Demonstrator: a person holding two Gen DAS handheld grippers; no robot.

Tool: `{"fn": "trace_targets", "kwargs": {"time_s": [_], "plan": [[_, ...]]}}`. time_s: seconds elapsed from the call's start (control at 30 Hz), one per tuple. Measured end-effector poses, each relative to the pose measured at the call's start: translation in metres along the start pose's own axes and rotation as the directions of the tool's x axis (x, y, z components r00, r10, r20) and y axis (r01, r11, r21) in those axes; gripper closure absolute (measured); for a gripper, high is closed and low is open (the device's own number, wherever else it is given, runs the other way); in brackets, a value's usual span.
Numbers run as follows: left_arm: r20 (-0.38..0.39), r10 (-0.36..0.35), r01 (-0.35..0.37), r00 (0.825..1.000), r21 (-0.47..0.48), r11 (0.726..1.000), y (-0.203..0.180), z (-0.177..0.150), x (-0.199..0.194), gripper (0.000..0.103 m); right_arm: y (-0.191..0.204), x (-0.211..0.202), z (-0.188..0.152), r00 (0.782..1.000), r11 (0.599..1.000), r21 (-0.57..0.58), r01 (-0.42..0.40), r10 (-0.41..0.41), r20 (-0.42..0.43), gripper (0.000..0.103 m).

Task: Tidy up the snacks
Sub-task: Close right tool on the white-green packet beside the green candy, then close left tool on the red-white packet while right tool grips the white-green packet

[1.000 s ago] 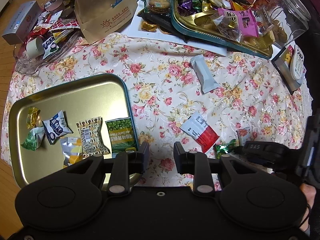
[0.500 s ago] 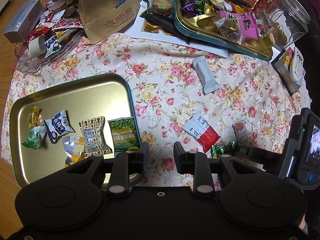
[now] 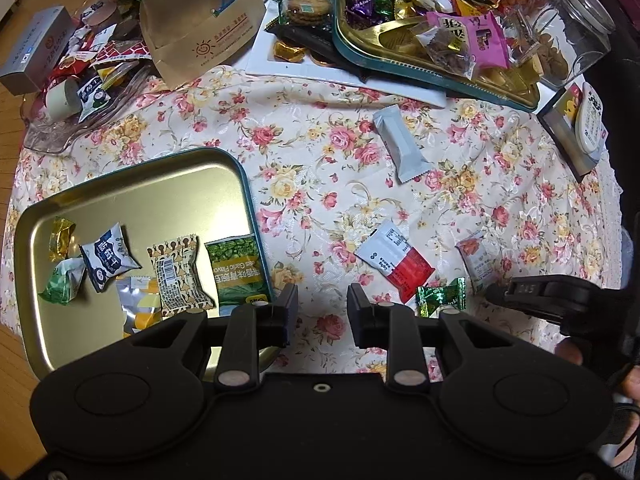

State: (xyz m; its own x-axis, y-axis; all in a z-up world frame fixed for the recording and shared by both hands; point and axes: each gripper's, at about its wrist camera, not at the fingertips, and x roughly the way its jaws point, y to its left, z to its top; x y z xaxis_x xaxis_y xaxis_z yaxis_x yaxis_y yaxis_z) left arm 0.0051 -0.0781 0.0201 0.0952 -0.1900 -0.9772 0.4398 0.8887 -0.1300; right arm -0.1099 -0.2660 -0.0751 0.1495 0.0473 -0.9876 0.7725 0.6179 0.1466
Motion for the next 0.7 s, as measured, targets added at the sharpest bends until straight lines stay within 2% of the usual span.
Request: {"fn": "trace_targets", "kwargs": {"time_s": [0.13,0.23,0.5,0.7], "plan": [[0.015,0.004,-0.004,1.0,-0.032,0.999,0.008,0.002,-0.003,0.066,-0.018,-0.026,0.005,0.993,0.992,0.061,-0.115,0.115,0.004,0.102],[0.018,0.001,0.0,1.0,-0.051,0.999,0.01,0.005,-0.003,0.066,-0.031,-0.044,0.01,0.985,0.981,0.089,-0.173,0.172,0.021,0.102],[0.001,0.02,-0.02,1.0,-0.035,0.999,-0.006,0.008,0.011,0.066,-0.039,-0.076,0.007,0.971,0.966,0.106,-0.237,0.233,0.051,0.102],[-0.042,-0.04,0.039,0.998,-0.016,0.999,-0.026,0.009,0.03,0.066,-0.03,-0.087,-0.005,0.971,0.97,0.068,-0.232,0.227,0.078,0.1]]}}
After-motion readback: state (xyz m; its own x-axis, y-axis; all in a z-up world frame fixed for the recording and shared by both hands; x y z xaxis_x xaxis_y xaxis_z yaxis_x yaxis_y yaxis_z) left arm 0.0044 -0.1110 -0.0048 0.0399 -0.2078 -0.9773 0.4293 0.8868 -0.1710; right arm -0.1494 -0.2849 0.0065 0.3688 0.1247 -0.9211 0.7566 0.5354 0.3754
